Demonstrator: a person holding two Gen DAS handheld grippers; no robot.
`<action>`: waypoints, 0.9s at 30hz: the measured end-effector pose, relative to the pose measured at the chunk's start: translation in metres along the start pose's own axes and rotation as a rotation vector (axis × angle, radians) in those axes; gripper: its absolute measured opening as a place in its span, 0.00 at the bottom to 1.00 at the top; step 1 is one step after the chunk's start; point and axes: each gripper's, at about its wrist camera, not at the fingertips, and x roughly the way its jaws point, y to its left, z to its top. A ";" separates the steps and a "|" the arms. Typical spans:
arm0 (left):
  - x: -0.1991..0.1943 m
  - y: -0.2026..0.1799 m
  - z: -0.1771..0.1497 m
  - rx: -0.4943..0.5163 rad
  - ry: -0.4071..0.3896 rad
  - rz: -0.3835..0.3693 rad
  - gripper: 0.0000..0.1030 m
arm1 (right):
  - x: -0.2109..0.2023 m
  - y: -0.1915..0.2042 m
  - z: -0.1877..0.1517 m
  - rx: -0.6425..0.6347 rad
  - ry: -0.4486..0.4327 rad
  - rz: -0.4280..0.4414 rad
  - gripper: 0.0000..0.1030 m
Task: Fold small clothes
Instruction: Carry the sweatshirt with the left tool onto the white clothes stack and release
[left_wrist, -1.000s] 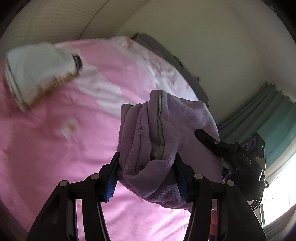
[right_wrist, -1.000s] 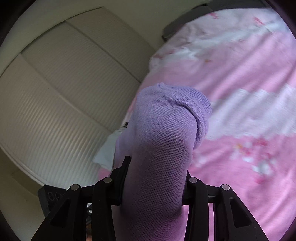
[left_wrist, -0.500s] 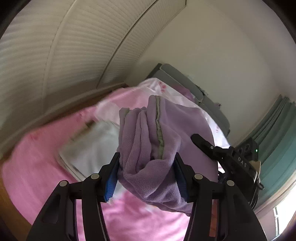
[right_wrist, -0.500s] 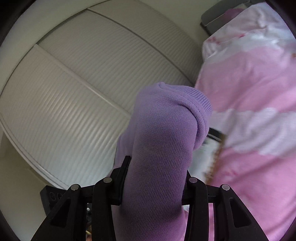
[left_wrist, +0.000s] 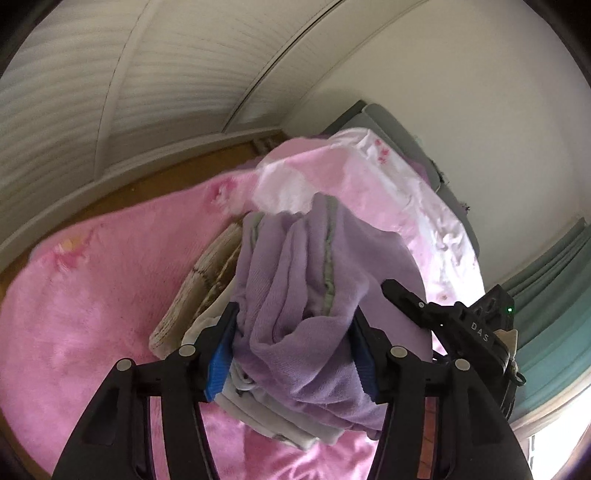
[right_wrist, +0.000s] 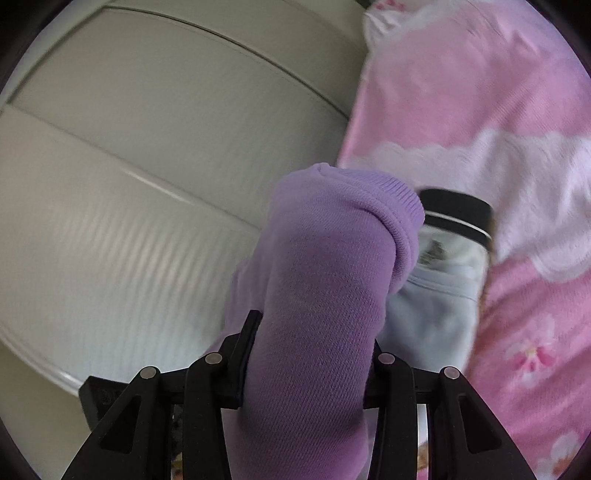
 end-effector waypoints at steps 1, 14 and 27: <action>0.007 0.003 -0.003 -0.004 0.004 0.002 0.57 | 0.003 -0.006 -0.001 -0.006 0.001 -0.025 0.44; -0.007 0.000 -0.002 0.020 -0.009 0.012 0.67 | -0.033 0.005 0.006 -0.100 -0.065 -0.131 0.73; -0.102 -0.096 -0.071 0.228 -0.148 0.175 0.78 | -0.151 0.043 -0.049 -0.288 -0.169 -0.195 0.77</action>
